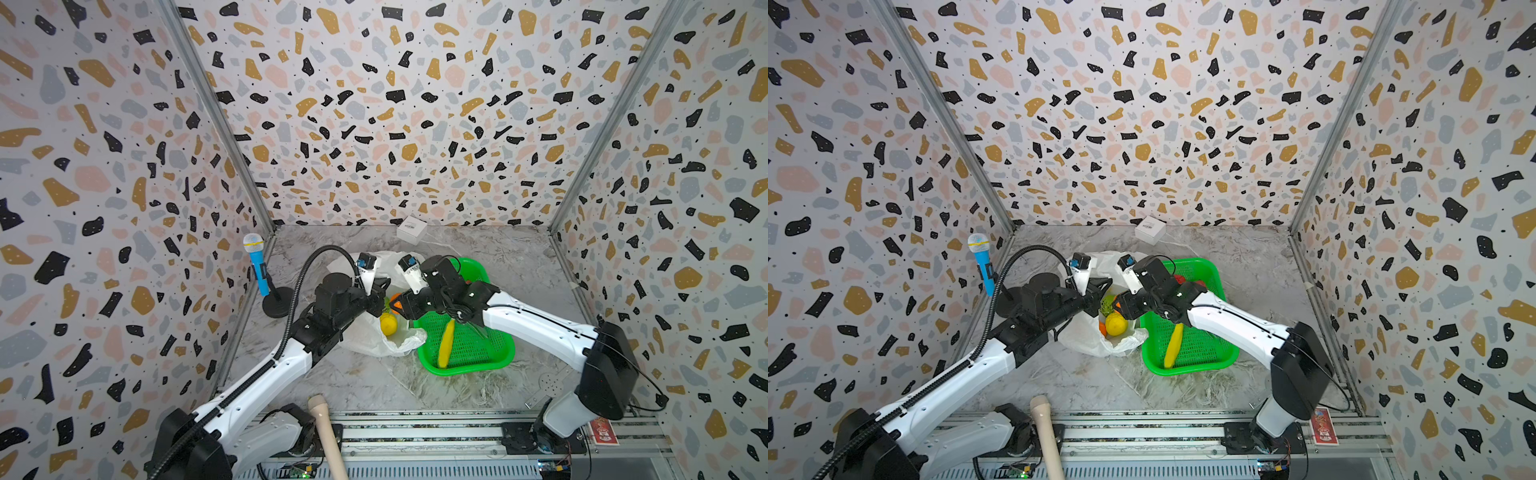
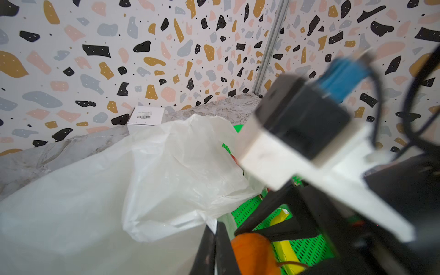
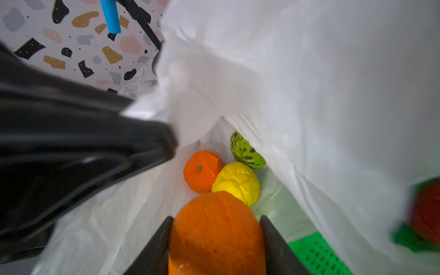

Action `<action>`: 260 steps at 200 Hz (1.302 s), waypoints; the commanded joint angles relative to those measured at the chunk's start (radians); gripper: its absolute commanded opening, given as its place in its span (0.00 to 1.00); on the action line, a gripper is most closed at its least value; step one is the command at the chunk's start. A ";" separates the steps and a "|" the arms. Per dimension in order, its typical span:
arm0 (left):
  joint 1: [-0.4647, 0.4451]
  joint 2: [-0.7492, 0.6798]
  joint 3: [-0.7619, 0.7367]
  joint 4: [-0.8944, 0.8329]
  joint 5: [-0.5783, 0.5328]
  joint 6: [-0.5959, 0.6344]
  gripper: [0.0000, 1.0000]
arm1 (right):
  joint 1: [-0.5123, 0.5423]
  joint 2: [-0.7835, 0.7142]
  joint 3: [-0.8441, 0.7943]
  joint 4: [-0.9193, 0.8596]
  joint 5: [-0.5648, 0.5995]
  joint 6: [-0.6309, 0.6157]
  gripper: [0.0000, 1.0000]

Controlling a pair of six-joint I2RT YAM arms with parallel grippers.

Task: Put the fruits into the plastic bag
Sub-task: 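Carry the small orange into the bag and release it with the right gripper, then lower the right gripper onto the yellow banana and close on it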

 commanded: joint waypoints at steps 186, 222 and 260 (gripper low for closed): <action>0.002 -0.014 -0.012 0.049 0.019 0.004 0.00 | -0.120 -0.047 -0.082 0.202 0.088 0.067 0.84; 0.003 0.001 -0.009 0.058 0.015 -0.004 0.00 | -0.120 -0.272 -0.276 0.126 0.144 0.049 0.84; 0.002 0.022 -0.005 0.064 0.015 0.003 0.00 | -0.121 -0.459 -0.440 0.038 0.225 0.073 0.83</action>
